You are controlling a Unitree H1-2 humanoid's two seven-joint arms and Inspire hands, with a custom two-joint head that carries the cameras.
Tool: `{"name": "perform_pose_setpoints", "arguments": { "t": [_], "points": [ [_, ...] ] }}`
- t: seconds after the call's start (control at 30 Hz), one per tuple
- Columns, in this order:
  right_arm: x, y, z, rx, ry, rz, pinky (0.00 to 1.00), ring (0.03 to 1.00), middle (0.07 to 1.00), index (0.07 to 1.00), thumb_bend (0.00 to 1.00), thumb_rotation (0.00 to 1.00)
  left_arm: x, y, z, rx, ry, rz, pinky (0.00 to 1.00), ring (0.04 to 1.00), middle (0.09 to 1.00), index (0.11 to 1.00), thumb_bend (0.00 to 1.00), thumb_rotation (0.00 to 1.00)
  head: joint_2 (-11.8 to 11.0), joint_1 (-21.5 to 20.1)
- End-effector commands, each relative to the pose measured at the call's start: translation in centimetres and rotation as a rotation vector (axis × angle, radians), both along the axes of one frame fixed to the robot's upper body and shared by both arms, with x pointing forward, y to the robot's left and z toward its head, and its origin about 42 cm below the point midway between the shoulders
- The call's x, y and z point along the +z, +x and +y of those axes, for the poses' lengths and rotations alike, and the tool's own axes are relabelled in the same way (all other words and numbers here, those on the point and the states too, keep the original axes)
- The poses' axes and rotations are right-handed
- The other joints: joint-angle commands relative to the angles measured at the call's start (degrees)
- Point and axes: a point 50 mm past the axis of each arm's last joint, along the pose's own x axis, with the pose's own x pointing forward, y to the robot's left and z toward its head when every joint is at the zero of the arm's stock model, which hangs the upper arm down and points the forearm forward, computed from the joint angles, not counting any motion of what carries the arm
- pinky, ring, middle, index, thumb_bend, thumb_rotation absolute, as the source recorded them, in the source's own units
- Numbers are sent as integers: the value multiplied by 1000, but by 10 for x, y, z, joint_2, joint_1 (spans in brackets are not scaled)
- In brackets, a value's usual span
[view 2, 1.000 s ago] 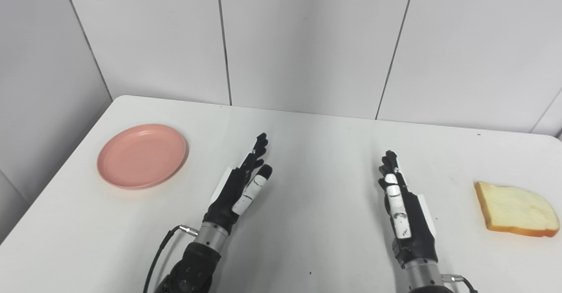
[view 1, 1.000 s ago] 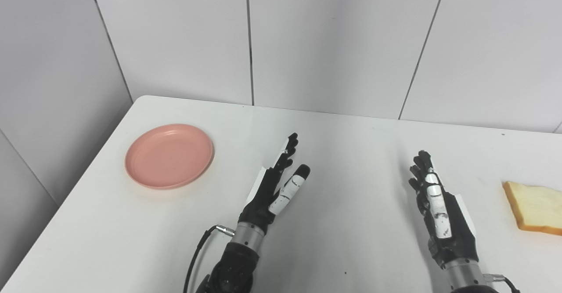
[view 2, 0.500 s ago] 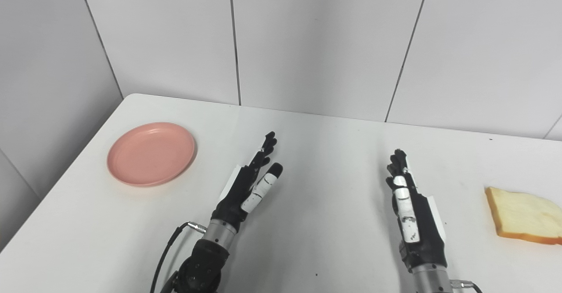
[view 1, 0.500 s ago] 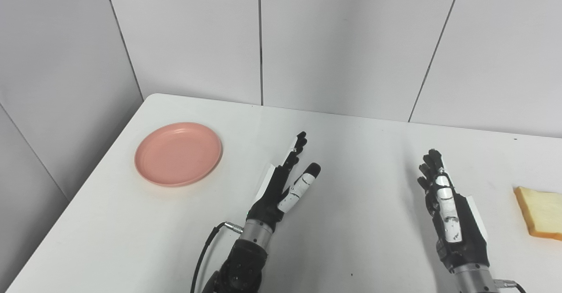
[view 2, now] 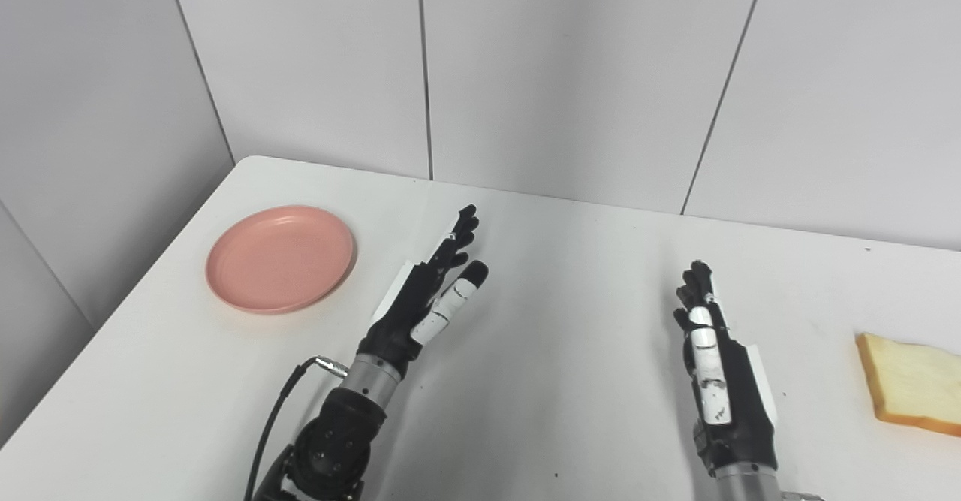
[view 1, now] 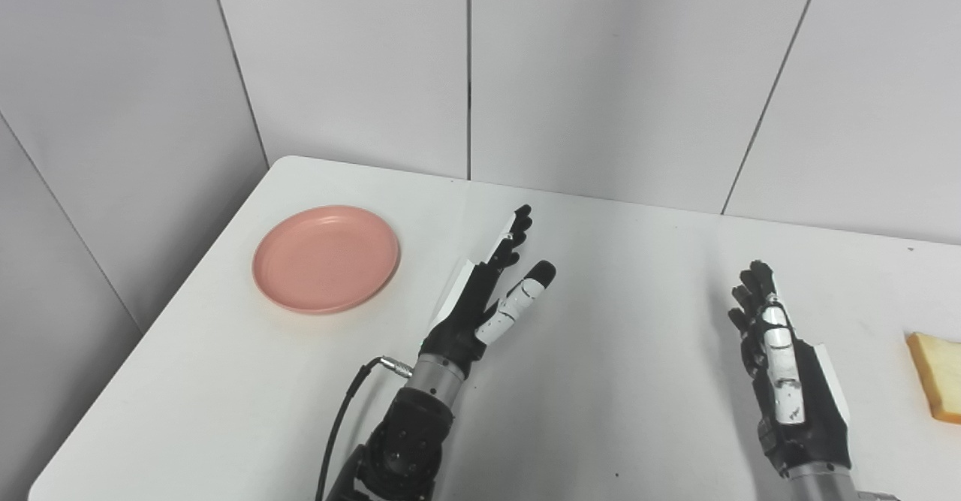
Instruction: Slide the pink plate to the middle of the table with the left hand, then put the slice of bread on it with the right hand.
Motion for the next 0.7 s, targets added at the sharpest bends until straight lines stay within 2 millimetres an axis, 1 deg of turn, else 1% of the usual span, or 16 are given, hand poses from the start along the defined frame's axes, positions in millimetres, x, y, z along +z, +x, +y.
{"name": "perform_pose_setpoints", "arguments": {
  "t": [0.0, 0.1, 0.2, 0.37, 0.47, 0.5, 0.57, 0.67],
  "points": [
    [15, 2, 3, 6, 21, -60, 1000, 1000, 1000, 1000, 233, 1000, 38, 8, 5, 9, 7, -118, 946, 972, 974, 982, 837, 1000, 0, 0],
    [15, 2, 3, 4, 14, -62, 1000, 1000, 1000, 1000, 224, 1000, 57, 10, 17, 24, 37, -156, 942, 965, 971, 976, 825, 1000, -1, 4],
    [15, 3, 3, 1, 4, -57, 1000, 1000, 1000, 1000, 221, 1000, 72, 13, 26, 27, 32, -202, 941, 961, 972, 979, 813, 1000, -4, 10],
    [17, 4, 4, 5, 14, -57, 1000, 1000, 1000, 1000, 206, 1000, 90, 16, 39, 48, 10, -262, 934, 957, 979, 975, 830, 1000, -6, 18],
    [17, 3, 5, 14, 29, -60, 1000, 1000, 1000, 1000, 205, 1000, 99, 21, 55, 60, 33, -297, 960, 986, 995, 994, 821, 1000, -8, 19],
    [18, 3, 6, 16, 30, -63, 1000, 1000, 1000, 1000, 207, 1000, 102, 24, 61, 83, 35, -305, 950, 982, 998, 987, 826, 1000, -8, 19],
    [18, 3, 7, 13, 24, -69, 1000, 1000, 1000, 1000, 216, 1000, 107, 27, 69, 120, 17, -317, 893, 949, 971, 956, 808, 1000, -8, 19],
    [18, 1, 8, 11, 19, -67, 1000, 1000, 1000, 1000, 206, 1000, 116, 31, 87, 184, -7, -318, 882, 937, 961, 940, 831, 1000, -8, 21]
  ]
}}
